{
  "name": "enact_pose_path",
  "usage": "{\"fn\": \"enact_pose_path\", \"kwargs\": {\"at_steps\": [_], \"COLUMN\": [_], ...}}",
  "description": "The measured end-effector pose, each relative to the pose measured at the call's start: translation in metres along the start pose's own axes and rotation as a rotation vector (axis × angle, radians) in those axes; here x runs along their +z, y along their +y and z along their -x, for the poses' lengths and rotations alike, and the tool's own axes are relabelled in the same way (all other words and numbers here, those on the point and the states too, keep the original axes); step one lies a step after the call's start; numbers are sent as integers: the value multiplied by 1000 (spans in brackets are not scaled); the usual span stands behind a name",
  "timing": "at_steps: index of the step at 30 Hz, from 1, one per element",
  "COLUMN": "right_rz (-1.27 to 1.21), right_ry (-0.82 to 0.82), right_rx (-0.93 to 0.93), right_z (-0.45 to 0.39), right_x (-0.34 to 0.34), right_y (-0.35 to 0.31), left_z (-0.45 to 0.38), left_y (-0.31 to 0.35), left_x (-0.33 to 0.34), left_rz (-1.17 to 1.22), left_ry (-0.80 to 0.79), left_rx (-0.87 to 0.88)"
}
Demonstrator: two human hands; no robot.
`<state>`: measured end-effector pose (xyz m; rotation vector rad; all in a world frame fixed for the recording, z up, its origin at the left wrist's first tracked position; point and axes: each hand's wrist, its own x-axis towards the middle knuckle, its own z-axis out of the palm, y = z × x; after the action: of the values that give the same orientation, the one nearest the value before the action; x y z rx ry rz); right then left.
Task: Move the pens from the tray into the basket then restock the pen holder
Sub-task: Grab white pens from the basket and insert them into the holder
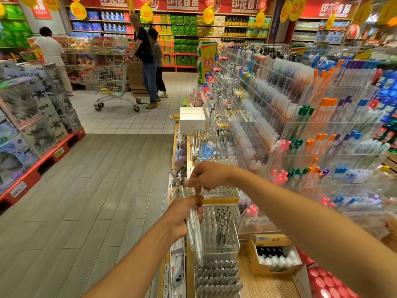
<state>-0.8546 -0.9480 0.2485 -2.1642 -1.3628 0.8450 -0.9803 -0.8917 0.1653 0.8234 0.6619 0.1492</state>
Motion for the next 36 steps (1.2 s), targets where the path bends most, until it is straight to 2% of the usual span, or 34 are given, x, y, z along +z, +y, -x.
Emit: {"fn": "enact_pose_path", "kwargs": {"at_steps": [4,8,11,15,20,25,29,36], "right_rz": [7,58,-57,-158,-288,-99,76,89], "right_ry": [66,54,53,182,388,546,511,502], "right_rx": [60,99,136,155,89,-48,-109,-116], "right_z": [-4,-7,-9,-11,-14,-18,-22,-27], "right_x": [6,10,8,-7,-39,-49,-35,-33], "right_y": [-2,-3,-4,-3,-5,-3,5,12], "left_z": [4,7,9,13,14,7,3,-6], "left_y": [-3,-4,-4,-6,-10,-7,-1,4], "left_x": [3,6,6,5,0,-5,-7,-15], "left_rz": [-27,-47,-44,-84,-92,-7,15,79], "left_ry": [-25,-51,-52,-77,-71,-39,-12,28], "left_rx": [4,7,0,-11,-33,-85,-90,-137]}}
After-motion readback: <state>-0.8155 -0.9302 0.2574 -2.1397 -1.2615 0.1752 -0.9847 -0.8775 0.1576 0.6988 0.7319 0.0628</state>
